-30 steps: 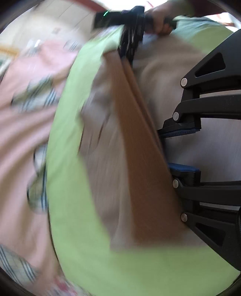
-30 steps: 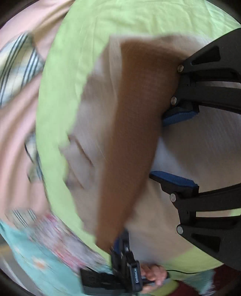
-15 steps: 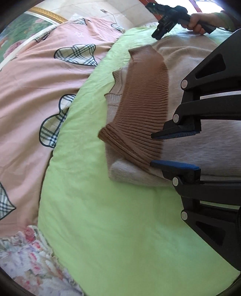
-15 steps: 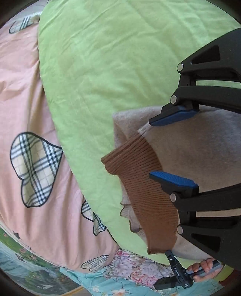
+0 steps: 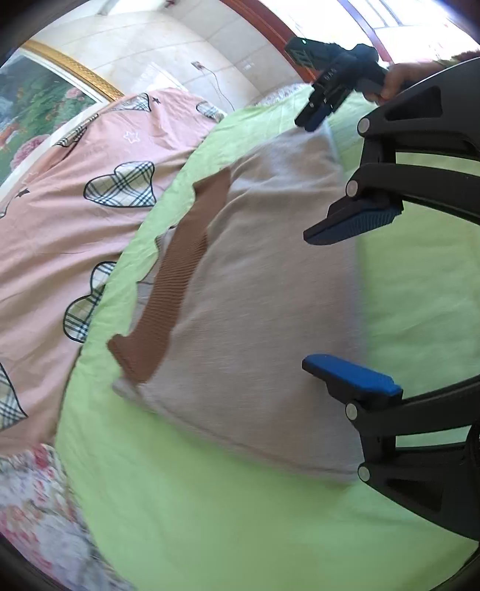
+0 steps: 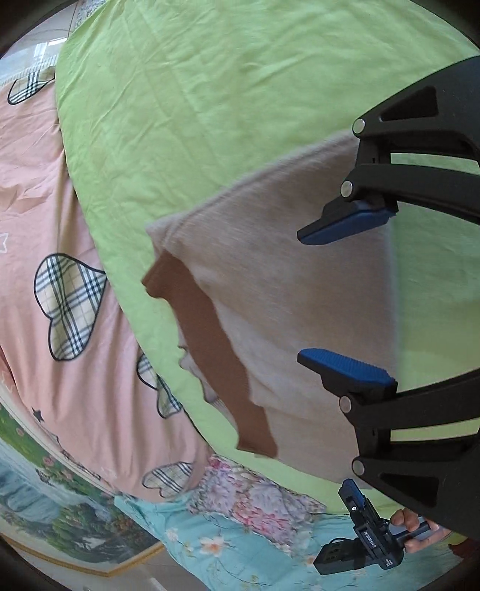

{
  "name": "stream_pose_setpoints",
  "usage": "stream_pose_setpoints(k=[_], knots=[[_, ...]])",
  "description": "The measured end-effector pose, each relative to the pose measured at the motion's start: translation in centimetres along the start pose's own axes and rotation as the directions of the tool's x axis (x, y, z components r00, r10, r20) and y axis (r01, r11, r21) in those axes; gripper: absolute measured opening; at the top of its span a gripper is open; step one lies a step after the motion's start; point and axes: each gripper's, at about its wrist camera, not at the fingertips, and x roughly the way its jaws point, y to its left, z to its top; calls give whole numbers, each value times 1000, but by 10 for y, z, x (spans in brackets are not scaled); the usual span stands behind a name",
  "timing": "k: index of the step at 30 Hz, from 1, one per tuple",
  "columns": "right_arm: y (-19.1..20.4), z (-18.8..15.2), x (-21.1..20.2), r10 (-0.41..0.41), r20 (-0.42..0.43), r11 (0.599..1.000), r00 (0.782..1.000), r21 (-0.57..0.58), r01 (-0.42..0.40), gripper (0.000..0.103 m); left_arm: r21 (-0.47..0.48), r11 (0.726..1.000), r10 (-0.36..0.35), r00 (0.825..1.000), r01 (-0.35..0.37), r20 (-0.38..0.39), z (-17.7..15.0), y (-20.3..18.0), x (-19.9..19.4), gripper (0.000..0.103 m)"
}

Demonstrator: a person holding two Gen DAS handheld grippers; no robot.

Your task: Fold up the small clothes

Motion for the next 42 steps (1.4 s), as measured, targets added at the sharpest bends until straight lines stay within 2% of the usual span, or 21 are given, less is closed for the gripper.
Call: stream_pose_setpoints(k=[2, 7, 14, 17, 21, 29, 31, 32, 33, 35, 39, 42], knots=[[8, -13, -6, 5, 1, 1000, 1000, -13, -5, 60, -26, 999, -19, 1000, 19, -11, -11, 1, -5, 63], [23, -37, -20, 40, 18, 999, 999, -32, -40, 65, -80, 997, -9, 1000, 7, -24, -29, 4, -7, 65], [34, -50, -26, 74, 12, 997, 997, -37, -74, 66, -134, 989, 51, 998, -55, -37, -43, 3, 5, 69], [36, -52, -26, 81, 11, 996, 997, -35, -81, 66, -154, 987, 47, 999, -50, -26, -40, 5, 8, 75], [36, -52, -24, 85, 7, 996, 996, -22, -84, 66, -166, 984, 65, 998, -65, -4, -25, 13, 18, 75], [33, -49, -20, 95, 1, 995, 995, -13, -95, 66, -247, 967, 76, 996, -64, 38, 5, 33, 31, 74], [32, -46, -18, 98, 0, 995, 995, -15, -98, 66, -248, 964, 112, 992, -96, 51, 11, 34, 33, 66], [32, -44, -16, 100, -1, 995, 995, -17, -100, 66, -244, 962, 140, 989, -123, 52, 15, 34, 36, 57], [33, -47, -18, 100, 0, 995, 995, -12, -100, 66, -242, 960, 157, 986, -140, 52, 17, 34, 37, 42], [32, -41, -15, 108, -2, 994, 994, -9, -108, 66, -224, 964, 158, 986, -144, 47, 25, 32, 41, 21], [25, -24, -8, 128, -11, 992, 992, -4, -128, 66, -129, 972, 206, 976, -196, 68, 33, 8, 40, 9], [17, -6, -3, 147, -30, 989, 989, 5, -147, 66, -45, 980, 197, 975, -193, 101, 38, -22, 35, 7]])
